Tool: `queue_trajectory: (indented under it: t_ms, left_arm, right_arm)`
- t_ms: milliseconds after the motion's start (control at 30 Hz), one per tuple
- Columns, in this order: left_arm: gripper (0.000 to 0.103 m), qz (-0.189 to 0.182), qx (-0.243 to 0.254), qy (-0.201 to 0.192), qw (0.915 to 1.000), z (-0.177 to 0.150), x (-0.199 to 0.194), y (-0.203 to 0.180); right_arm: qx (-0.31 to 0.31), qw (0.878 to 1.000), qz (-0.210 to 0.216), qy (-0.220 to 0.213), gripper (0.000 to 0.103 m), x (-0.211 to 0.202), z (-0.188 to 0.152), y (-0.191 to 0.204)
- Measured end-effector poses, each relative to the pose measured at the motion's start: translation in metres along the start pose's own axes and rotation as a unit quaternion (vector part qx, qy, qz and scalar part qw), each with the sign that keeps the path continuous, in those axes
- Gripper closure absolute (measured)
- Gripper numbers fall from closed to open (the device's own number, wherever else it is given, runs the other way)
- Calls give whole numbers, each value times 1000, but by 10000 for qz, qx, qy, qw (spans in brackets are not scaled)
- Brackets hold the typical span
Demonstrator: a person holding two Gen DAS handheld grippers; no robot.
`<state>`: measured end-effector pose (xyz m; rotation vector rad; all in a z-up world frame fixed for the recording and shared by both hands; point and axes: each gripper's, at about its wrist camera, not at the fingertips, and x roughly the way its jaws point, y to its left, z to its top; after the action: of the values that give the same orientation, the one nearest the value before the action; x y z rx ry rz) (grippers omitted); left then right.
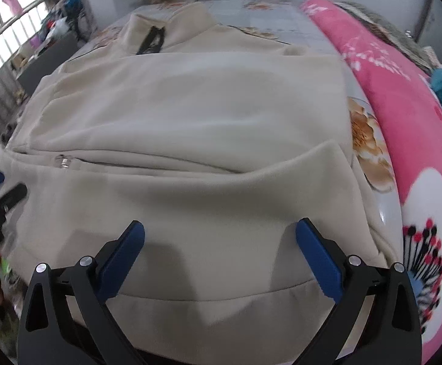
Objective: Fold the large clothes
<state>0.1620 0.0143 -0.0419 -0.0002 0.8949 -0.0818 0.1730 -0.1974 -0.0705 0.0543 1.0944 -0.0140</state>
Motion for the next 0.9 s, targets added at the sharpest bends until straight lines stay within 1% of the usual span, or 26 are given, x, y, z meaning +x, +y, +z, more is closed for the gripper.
queue_trajectory:
  t_ms: [33,100,133,200,233,300,333,367,433,467,567,633,700,733,767,833,900]
  left_arm:
    - [7,-48,1,-98,9999,5,-5,3]
    - [7,-170,35,-399,9991,26,-23,11]
    - [7,-223,66,-526,9983,37,-29,13]
    - [8,-297,180,-740,9967,69,-39,17]
    - [8,-347,183,-779,9962,87,-41,19]
    - [8,-557,107,-865,9946,116,-40,21]
    - [11,-633,49,-943,9935,131,-36,21]
    - [18,-667,24,-999,9928,142,-31,19]
    - [23,-717,-18,-1069,9917,169,-11,15]
    - [26,-771,-49,-1026,9917,178,-1,13]
    - [28,-1122,-217,-670,9912,213,42,4]
    - [28,-1354,-255,-339,9899,231,74,-5]
    - [28,-1342,-271,-87,9905,249,109,-17]
    - [28,-1264,-209,-2,9918,257,125,-24]
    - [28,-1210,-185,41,9925,258,135,-28]
    - [29,-1139,-185,157,9932,265,158,-34]
    - [36,-1013,-206,289,9942,271,182,-39]
  right_arm:
    - [-40,9999,82,-43,6,-6,4,0]
    - [-192,9994,173,-231,6,-22,19,0]
    - [-283,9986,240,-375,6,-33,30,0]
    - [-384,9970,323,-584,6,-49,49,0]
    - [-402,9959,403,-708,6,-58,65,-1]
    - [-354,9936,647,-850,6,-66,93,-5]
    - [-322,9929,741,-876,6,-67,104,-6]
    - [-270,9921,859,-875,6,-65,122,-9]
    - [-162,9921,895,-867,6,-54,159,-12]
    - [-121,9924,887,-839,6,-48,171,-15]
    - [138,9930,1011,-595,6,-15,218,-21]
    - [336,9926,1093,-407,11,11,247,-23]
    - [378,9932,1068,-281,14,34,268,-22]
    - [372,9936,1045,-229,16,44,277,-20]
    - [367,9942,1002,-164,18,60,289,-18]
    - [389,9945,969,-70,20,82,300,-14]
    - [420,9944,967,26,25,100,308,-12]
